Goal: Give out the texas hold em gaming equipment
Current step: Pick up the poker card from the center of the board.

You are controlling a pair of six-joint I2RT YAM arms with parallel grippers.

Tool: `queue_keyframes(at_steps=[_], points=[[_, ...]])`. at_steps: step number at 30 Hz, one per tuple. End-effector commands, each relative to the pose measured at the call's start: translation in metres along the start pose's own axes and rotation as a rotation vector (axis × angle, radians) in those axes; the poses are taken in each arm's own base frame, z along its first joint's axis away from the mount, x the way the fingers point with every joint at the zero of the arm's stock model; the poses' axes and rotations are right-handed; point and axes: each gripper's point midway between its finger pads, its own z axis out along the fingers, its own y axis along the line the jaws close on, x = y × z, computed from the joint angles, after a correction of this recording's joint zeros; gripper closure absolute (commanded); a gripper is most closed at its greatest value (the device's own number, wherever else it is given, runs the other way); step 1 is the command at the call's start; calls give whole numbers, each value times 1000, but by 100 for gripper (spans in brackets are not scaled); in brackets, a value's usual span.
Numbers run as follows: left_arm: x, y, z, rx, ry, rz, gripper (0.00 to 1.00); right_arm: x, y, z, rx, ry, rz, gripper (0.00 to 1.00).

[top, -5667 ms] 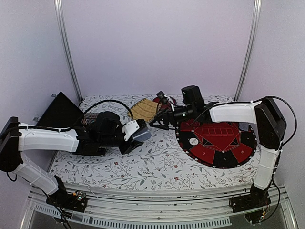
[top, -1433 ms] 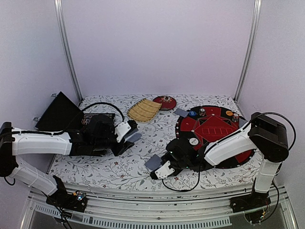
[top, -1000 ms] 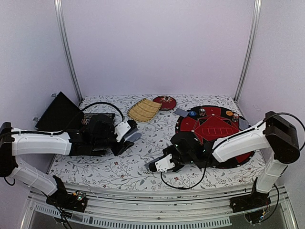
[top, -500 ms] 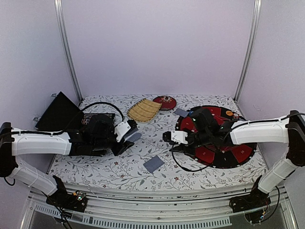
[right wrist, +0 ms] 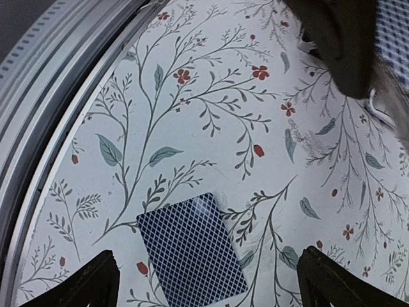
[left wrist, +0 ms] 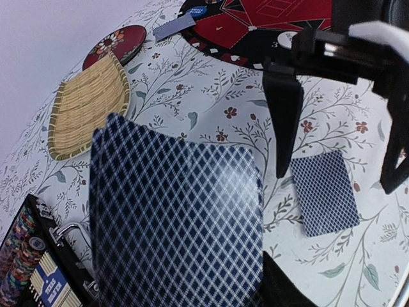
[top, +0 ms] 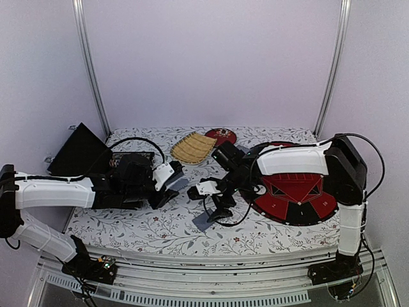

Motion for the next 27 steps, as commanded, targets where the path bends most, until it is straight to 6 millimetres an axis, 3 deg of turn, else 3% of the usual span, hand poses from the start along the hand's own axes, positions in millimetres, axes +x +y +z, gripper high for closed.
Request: queue_keyframes(at_steps=[1, 6, 11, 15, 19, 27], points=[[2, 8, 1, -9, 5, -26, 50, 27, 23, 19, -157, 118, -88, 1], [0, 9, 1, -7, 0, -30, 51, 36, 28, 40, -236, 192, -94, 1], [2, 8, 0, -3, 3, -29, 50, 54, 24, 58, -204, 275, -63, 3], [2, 8, 1, -3, 1, -28, 51, 58, 28, 56, -187, 296, -57, 13], [1, 8, 1, -2, 0, -28, 51, 56, 32, 50, -178, 297, -51, 43], [0, 9, 0, -4, -3, -24, 51, 48, 30, 31, -126, 259, -7, 57]])
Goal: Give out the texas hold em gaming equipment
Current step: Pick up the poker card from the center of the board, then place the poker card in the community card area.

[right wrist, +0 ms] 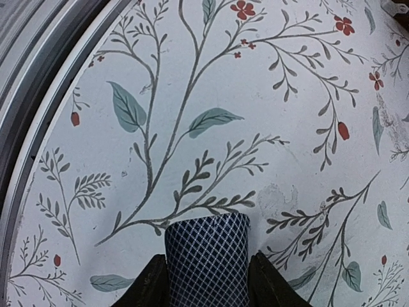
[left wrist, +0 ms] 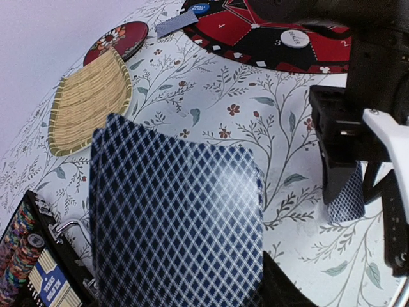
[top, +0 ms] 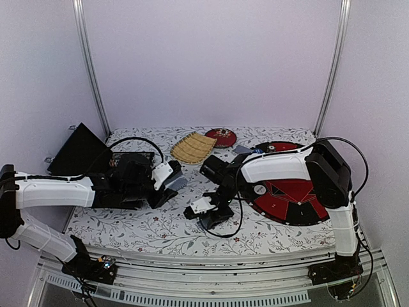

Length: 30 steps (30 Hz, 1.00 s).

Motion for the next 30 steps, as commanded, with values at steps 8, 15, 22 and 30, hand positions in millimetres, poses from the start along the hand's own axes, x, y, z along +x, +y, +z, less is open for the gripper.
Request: queue_keyframes(at_steps=[8, 15, 22, 30], points=[[-4, 5, 0, -7, -14, -8, 51, 27, -11, -68, 134, -76, 219, 62], [-3, 6, 1, -7, -12, -7, 50, 100, -34, -151, 388, -109, 486, 63], [-3, 6, -1, -11, -13, -7, 50, 228, -43, -203, 640, -25, 949, 65], [-3, 7, -2, -12, -13, -11, 51, 309, -51, -190, 766, 78, 1255, 64]])
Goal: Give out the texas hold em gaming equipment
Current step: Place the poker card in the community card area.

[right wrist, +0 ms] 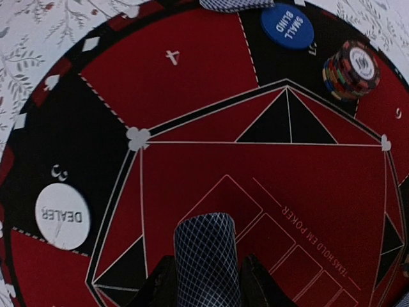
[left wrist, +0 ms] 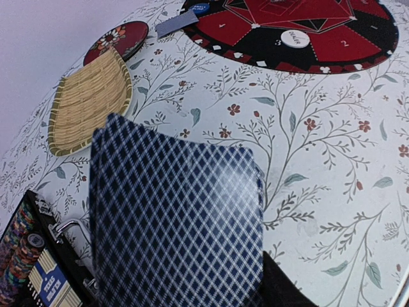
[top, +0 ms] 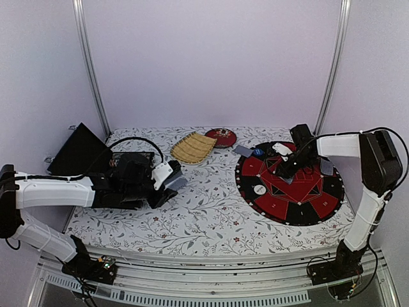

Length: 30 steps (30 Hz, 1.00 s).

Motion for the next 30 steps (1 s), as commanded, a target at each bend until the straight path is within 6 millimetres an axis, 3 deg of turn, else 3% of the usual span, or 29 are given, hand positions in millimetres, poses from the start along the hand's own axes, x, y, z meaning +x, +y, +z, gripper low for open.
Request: queue_keyframes(at_steps=[1, 3, 6, 11, 13, 17, 22, 25, 30], points=[[-4, 6, -3, -12, -14, -9, 51, 5, -17, 26, 80, 33, 141, 62], [-4, 7, -3, -15, -14, -12, 51, 1, -20, 31, 79, 35, 177, 56], [-4, 7, -4, -15, -16, -12, 51, 0, -23, 31, 88, 58, 199, 33], [-4, 6, -4, -12, -16, -11, 51, -2, -30, 2, 180, 93, 184, 24], [-3, 6, -4, -11, -15, -11, 51, 1, -22, -6, 220, 130, 130, 23], [-2, 6, -2, -10, -7, -11, 50, 12, 13, -5, 184, 209, 80, 26], [-3, 5, -3, -8, -9, -10, 50, 29, 28, 13, 188, 298, 71, 37], [-3, 5, -3, -6, -9, -10, 50, 39, 29, 23, 204, 342, 64, 42], [-3, 5, -3, -4, -9, -9, 50, 55, 20, 34, 262, 401, 58, 59]])
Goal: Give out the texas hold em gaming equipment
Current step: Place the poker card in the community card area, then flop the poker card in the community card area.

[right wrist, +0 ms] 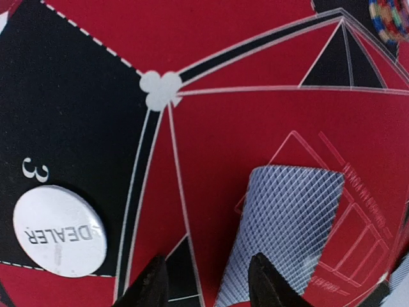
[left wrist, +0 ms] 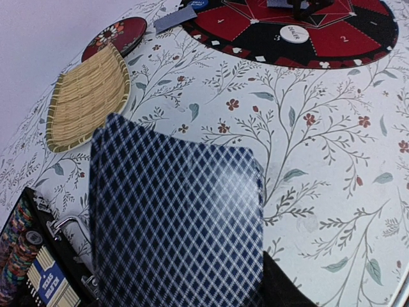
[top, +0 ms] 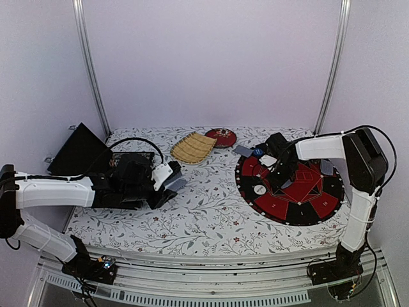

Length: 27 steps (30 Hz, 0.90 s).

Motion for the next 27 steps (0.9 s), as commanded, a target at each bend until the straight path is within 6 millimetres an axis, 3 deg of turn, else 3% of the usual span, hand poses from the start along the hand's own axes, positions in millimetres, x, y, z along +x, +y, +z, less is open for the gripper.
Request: queue_keyframes(at_steps=[1, 19, 23, 25, 27], points=[[-6, 6, -2, -9, -22, -9, 50, 21, -10, 18, 82, 92, 3, 61], [-7, 5, -2, -2, -27, -7, 50, 32, -37, 29, 347, 169, -68, 80], [-8, 4, -2, 0, -30, -5, 50, 32, -41, 29, 384, 171, -92, 97], [-8, 4, -3, 1, -32, -6, 50, 30, -44, 22, 389, 165, -92, 98], [-8, 4, -3, 1, -34, -6, 50, 13, -44, 1, 353, 94, -52, 98]])
